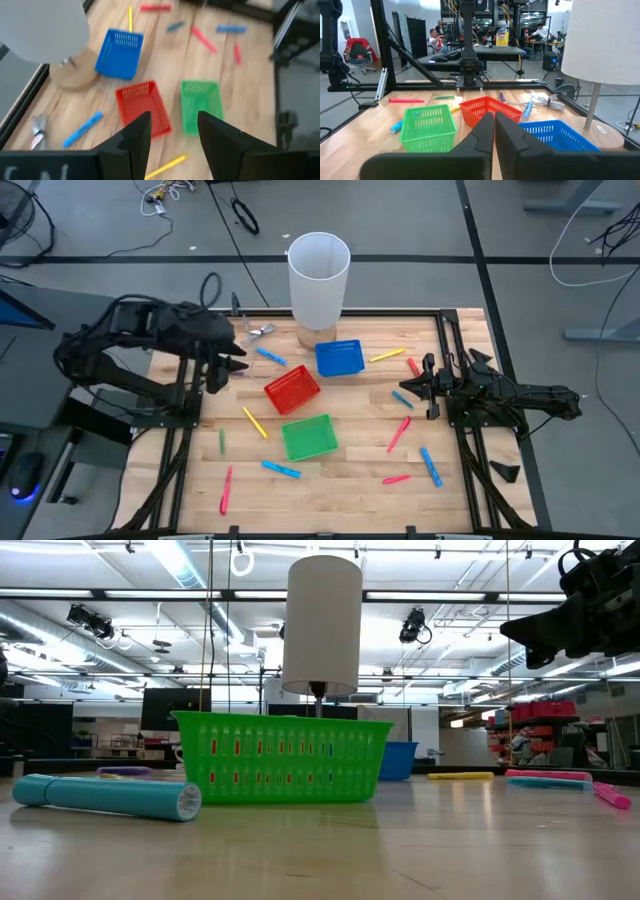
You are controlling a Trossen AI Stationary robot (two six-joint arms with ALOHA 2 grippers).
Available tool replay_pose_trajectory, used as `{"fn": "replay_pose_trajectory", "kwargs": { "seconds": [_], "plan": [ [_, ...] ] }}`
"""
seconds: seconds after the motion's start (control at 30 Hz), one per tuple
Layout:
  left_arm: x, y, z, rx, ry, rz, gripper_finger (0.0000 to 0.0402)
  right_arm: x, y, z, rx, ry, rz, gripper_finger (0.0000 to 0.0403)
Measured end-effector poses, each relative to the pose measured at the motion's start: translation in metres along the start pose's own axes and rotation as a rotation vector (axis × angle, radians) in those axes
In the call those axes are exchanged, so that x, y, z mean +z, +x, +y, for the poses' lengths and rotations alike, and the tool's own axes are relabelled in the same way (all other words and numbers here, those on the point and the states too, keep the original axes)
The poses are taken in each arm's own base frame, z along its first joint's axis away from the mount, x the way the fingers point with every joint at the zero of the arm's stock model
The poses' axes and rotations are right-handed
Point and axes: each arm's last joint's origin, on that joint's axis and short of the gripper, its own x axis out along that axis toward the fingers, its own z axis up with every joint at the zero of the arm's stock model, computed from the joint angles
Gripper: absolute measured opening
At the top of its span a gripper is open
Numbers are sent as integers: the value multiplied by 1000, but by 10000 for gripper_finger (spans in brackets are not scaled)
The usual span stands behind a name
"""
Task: Pick & Place Markers
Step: Put the left yellow marker into the red bin
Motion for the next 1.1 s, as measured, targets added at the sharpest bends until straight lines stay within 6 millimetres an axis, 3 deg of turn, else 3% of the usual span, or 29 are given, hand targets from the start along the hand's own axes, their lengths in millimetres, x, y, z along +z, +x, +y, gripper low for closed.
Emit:
{"fn": "replay_pose_trajectory", "kwargs": {
  "seconds": [0.33,0.7,0.93,1.1],
  "plan": [
    [-7,33,-2,33,206,344,169,0,0,0,0,0,0,20],
    [-8,63,-15,-23,459,446,170,0,0,0,0,0,0,20],
    [-8,79,-26,-148,822,486,170,0,0,0,0,0,0,20],
    [-7,89,-30,-196,978,509,170,0,0,0,0,0,0,20]
  ]
}}
